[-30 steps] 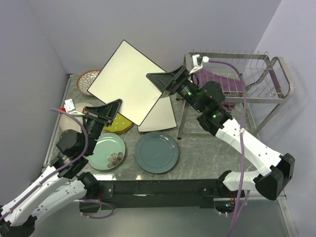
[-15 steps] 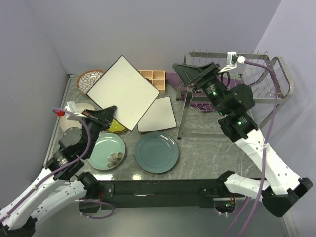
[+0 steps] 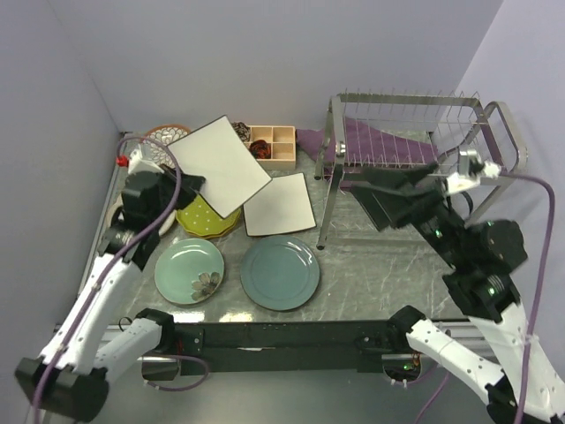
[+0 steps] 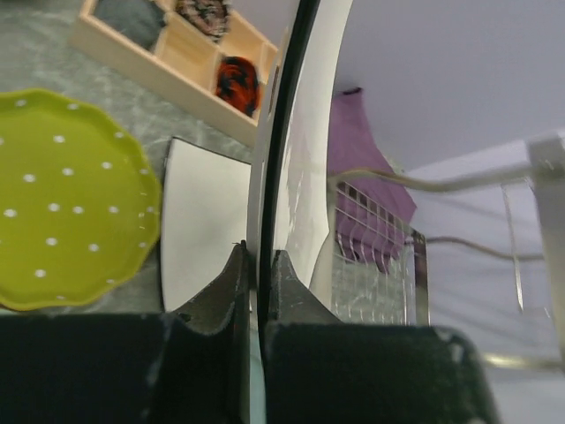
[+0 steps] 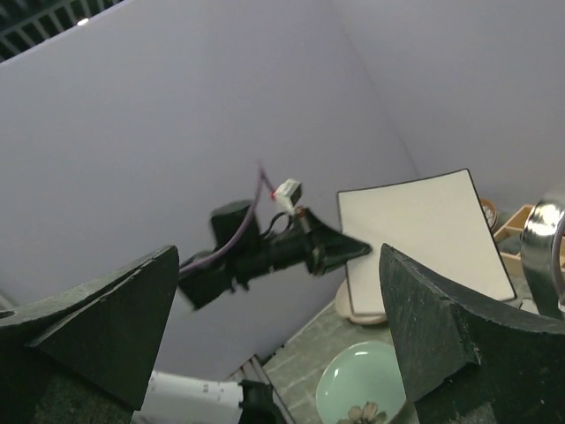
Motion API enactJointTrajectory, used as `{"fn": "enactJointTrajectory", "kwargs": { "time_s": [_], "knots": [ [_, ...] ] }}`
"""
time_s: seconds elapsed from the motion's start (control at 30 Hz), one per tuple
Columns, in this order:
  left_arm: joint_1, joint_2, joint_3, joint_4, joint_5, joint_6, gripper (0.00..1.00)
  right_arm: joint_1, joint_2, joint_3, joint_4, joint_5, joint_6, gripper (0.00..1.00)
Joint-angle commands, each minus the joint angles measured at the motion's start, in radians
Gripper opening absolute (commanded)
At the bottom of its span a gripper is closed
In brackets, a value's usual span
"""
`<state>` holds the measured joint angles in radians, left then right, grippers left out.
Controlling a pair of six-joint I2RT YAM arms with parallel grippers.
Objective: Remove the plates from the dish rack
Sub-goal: Place the plate at the center of the board.
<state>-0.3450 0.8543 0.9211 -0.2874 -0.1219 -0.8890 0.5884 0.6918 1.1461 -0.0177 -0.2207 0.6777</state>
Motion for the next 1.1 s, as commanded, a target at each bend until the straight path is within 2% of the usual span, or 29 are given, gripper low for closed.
{"fn": "enactJointTrajectory", "kwargs": {
  "time_s": [0.0,0.13,0.33,0.47,0.57,0.7,0.8,1.07],
  "knots": [
    [0.22,0.104,0.111,0.241,0.464,-0.099,0.01,-0.001,-0.101,-0.08,-0.085,-0.071,-0.038,1.0],
    [0.279,0.238,0.162,0.258,0.648,-0.119,0.01,0.001,-0.187,-0.118,-0.126,-0.069,-0.092,1.0],
    [0.282,0.379,0.163,0.28,0.757,-0.133,0.01,-0.001,-0.293,-0.195,-0.126,-0.02,-0.144,1.0],
    [0.259,0.442,0.157,0.278,0.705,-0.081,0.01,-0.001,-0.325,-0.224,-0.11,-0.025,-0.167,1.0],
    [0.235,0.517,0.166,0.33,0.742,-0.08,0.01,0.001,-0.337,-0.224,-0.119,-0.032,-0.184,1.0],
    [0.202,0.613,0.228,0.268,0.706,-0.013,0.01,-0.001,-0.354,-0.243,-0.097,-0.06,-0.201,1.0],
    [0.205,0.647,0.228,0.281,0.694,-0.002,0.01,0.001,-0.373,-0.259,-0.085,-0.054,-0.207,1.0],
    [0.198,0.773,0.236,0.389,0.757,-0.001,0.01,0.001,-0.383,-0.284,-0.08,-0.039,-0.222,1.0]
  ]
}}
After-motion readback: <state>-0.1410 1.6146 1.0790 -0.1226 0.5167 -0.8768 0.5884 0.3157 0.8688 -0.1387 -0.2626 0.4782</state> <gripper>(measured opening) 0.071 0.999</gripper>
